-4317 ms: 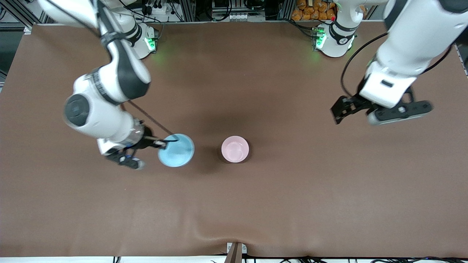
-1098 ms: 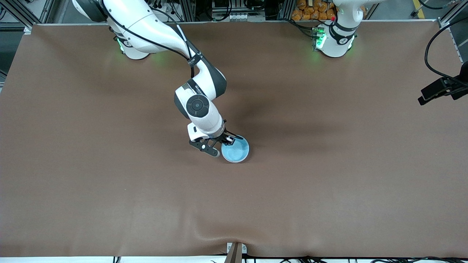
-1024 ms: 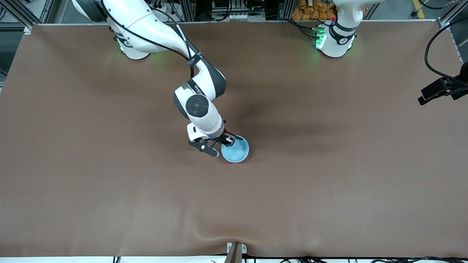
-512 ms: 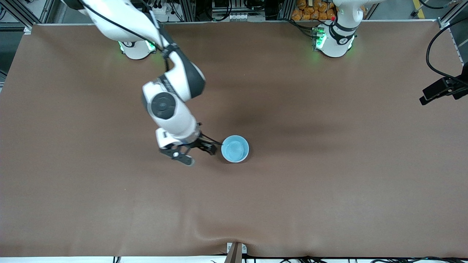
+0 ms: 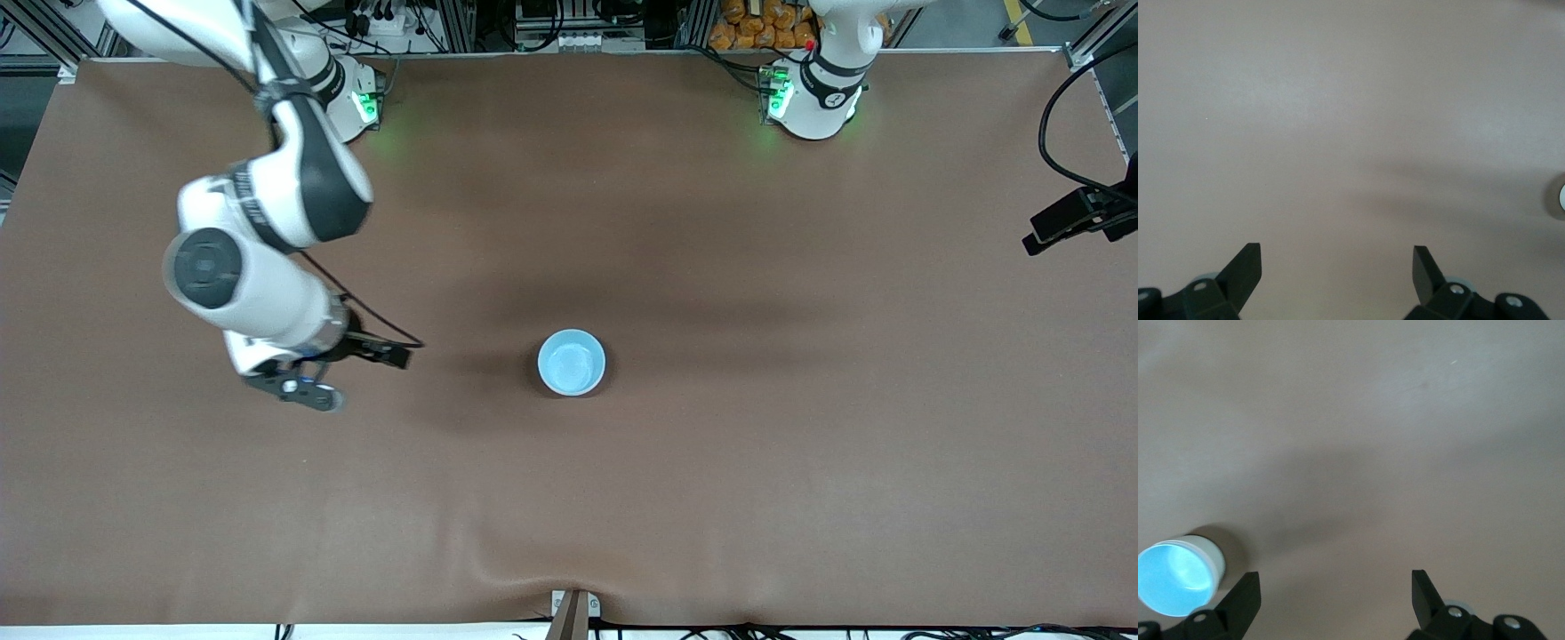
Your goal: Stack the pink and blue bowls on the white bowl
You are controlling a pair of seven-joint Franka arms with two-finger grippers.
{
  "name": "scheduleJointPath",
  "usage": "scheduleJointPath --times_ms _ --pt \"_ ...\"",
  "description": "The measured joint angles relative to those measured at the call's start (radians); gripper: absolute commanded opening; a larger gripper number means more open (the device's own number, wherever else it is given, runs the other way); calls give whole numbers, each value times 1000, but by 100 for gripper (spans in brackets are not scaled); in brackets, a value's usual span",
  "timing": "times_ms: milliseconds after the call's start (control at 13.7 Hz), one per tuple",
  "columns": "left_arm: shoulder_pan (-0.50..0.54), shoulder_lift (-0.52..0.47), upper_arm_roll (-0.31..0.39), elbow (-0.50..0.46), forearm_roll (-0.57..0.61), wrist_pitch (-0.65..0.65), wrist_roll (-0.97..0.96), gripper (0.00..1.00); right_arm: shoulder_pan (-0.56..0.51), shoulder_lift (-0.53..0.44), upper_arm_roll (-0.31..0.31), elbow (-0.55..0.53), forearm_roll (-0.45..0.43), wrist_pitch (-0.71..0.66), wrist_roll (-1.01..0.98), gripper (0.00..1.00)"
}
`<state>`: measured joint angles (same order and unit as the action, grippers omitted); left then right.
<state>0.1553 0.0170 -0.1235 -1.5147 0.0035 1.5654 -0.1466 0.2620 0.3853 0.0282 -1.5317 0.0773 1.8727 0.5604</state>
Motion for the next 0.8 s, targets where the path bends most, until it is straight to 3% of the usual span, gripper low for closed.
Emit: scheduleJointPath --times_ms 293,805 --pt "0 -1 0 1 0 0 0 100 -127 -116 12 -71 0 -97 -173 100" --pt "1 -1 0 3 0 0 0 100 -283 -295 9 -90 -1 -245 -474 100"
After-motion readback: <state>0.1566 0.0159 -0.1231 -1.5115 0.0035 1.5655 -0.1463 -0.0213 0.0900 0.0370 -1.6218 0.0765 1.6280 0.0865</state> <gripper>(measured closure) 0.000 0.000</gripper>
